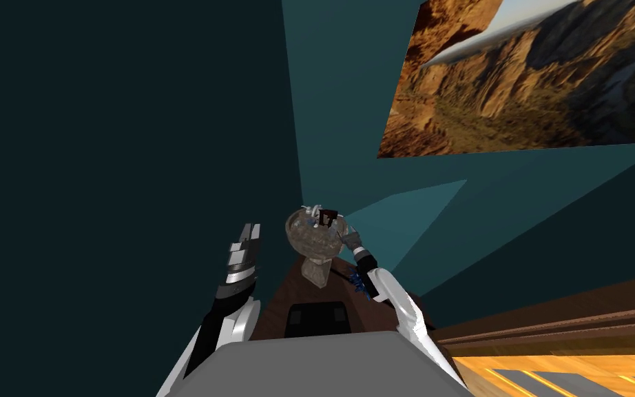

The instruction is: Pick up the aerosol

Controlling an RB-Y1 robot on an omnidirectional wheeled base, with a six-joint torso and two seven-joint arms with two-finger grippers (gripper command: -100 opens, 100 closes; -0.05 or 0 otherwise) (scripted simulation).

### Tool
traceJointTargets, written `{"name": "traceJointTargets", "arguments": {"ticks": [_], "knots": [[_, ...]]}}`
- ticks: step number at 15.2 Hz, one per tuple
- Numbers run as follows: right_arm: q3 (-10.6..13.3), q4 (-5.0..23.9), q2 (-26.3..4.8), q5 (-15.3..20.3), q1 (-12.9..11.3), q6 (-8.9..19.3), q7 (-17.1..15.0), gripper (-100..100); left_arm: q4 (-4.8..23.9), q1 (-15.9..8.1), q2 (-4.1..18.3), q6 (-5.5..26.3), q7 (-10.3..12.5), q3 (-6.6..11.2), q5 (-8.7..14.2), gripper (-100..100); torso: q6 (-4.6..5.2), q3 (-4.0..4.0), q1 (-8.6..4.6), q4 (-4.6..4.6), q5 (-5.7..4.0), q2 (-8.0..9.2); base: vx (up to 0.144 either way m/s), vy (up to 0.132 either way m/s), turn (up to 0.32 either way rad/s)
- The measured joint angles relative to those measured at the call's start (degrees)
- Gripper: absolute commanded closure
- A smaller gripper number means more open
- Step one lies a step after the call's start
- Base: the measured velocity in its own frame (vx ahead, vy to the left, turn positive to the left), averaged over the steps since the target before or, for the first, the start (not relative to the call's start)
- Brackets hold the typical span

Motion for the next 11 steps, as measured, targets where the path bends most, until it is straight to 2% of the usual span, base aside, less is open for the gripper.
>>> {"name": "traceJointTargets", "arguments": {"ticks": [8,11], "knots": [[1.8,2.7,-0.5,9.5,-1.5,3.6,4.2,-100,0.0,0.0,0.0,0.0,0.0,0.0,0.0,0,-0.01,0.01,0.0,0.0,0.0,0.01,0.012,0.019,0.015],[1.8,3.9,0.5,13.5,-1.9,4.2,5.7,-100,0.0,0.0,0.0,0.0,0.0,0.0,0.0,0,0.0,0.0,0.01,0.0,0.0,-0.01,0.015,0.018,0.015]]}}
